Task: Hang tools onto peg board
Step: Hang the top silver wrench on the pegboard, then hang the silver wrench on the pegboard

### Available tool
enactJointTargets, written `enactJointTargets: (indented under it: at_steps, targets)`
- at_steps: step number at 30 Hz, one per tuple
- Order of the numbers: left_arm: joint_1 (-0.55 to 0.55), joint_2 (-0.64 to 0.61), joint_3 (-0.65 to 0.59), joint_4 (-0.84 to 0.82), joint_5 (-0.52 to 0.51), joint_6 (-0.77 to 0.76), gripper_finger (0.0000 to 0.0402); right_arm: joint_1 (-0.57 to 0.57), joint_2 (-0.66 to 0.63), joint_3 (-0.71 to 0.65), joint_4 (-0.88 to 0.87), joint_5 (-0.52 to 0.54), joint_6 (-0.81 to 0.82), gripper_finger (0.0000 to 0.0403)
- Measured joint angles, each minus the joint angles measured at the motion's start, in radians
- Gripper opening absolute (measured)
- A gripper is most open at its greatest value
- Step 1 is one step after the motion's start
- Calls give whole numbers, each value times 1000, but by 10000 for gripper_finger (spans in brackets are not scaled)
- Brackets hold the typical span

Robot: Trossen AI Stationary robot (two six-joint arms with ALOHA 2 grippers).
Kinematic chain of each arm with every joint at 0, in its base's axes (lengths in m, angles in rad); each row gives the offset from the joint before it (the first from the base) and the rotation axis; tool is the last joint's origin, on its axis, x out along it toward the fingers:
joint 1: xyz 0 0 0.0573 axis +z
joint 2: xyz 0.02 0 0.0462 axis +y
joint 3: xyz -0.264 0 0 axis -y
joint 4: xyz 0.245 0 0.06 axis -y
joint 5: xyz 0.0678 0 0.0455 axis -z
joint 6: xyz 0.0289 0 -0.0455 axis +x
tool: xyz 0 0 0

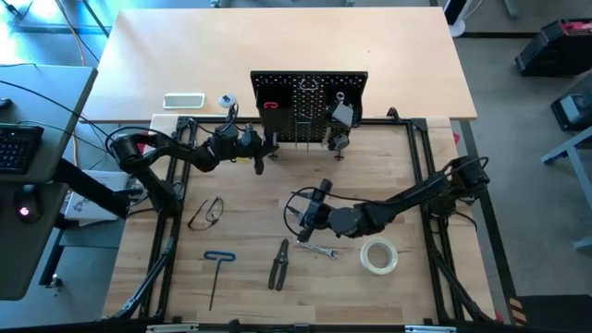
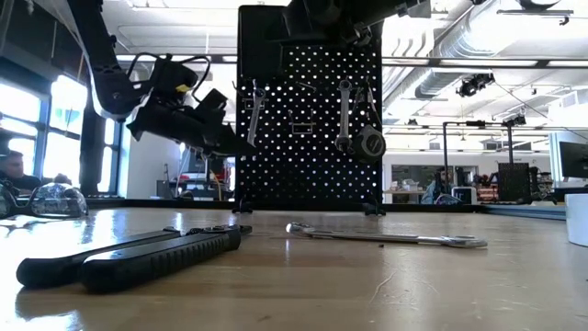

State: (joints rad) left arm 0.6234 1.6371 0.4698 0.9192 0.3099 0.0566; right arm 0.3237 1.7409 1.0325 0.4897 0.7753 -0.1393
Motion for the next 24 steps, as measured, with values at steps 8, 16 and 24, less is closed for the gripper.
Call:
enactJointTargets:
  at_steps: [8, 16, 24]
  targets:
    - [2, 0, 0, -26, 2, 7, 52, 0, 0, 0, -37, 1, 23, 181]
    - [2, 0, 0, -73, 2, 1, 119, 37, 0, 0, -253, 9, 225, 181]
    - [2, 0, 0, -98, 2, -17, 165, 139, 0, 0, -440, -20, 411, 181]
